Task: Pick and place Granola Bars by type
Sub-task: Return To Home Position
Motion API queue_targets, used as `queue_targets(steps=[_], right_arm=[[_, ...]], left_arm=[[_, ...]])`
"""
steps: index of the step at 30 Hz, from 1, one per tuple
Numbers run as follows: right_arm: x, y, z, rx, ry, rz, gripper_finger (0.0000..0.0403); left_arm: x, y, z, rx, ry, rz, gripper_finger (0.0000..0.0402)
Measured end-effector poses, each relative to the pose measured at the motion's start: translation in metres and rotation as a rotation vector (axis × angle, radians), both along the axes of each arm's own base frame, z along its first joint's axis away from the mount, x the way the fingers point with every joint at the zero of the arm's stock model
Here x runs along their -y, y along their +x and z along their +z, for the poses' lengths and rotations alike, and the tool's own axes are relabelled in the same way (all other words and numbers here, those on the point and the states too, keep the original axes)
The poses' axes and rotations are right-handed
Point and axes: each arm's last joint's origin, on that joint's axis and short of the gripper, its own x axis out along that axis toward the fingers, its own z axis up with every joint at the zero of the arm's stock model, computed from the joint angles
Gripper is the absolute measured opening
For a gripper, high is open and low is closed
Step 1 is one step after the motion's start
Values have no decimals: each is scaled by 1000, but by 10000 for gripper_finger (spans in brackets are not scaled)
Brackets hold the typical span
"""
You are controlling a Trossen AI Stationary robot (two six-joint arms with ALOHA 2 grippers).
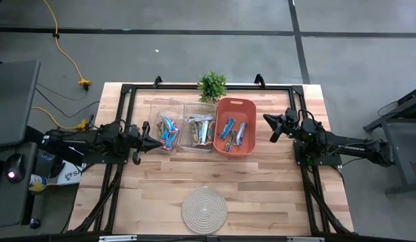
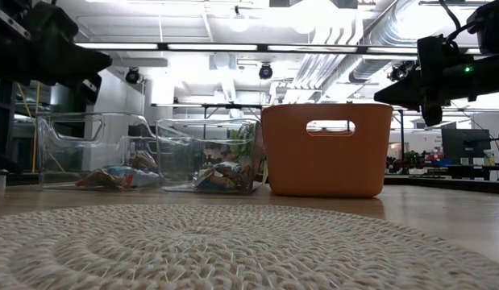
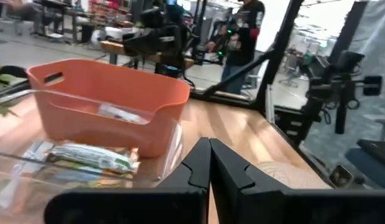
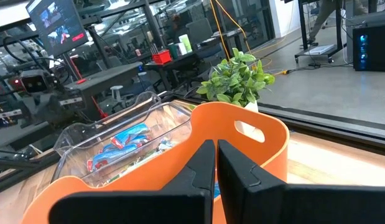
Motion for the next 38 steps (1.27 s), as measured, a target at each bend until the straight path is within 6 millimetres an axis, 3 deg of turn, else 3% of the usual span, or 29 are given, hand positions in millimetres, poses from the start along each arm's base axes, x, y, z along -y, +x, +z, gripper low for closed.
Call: queue_targets(steps=[38], right_arm=[[0, 0, 0, 0, 0, 0, 0]], left_arm=[[-2, 0, 1, -21, -3, 58, 1]])
